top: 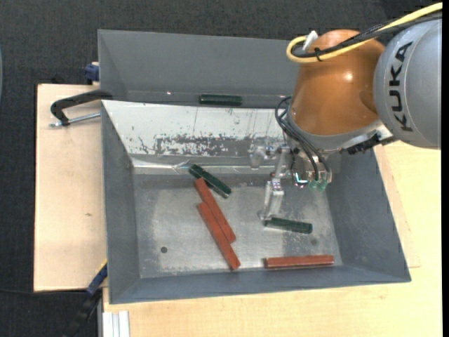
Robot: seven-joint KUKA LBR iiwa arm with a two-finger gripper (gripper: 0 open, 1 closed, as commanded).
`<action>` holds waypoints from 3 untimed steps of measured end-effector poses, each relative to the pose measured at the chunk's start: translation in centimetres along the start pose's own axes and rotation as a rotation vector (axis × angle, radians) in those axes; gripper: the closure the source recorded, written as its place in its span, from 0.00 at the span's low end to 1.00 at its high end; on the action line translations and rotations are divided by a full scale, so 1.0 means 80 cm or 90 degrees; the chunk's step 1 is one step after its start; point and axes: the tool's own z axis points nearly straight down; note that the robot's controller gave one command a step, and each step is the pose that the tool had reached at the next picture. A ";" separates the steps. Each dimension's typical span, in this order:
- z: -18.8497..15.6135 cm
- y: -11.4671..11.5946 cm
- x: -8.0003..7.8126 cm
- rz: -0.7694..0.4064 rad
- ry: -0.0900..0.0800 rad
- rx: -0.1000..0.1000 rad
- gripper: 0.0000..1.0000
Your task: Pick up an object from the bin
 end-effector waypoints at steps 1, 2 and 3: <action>-0.006 0.000 -0.002 0.001 -0.005 -0.001 0.00; 0.046 -0.021 -0.010 -0.002 -0.010 -0.001 0.00; 0.067 -0.084 0.001 0.020 -0.002 -0.001 0.00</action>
Offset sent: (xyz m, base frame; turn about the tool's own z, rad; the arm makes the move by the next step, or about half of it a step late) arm 0.0109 -0.0457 -0.1079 -0.0051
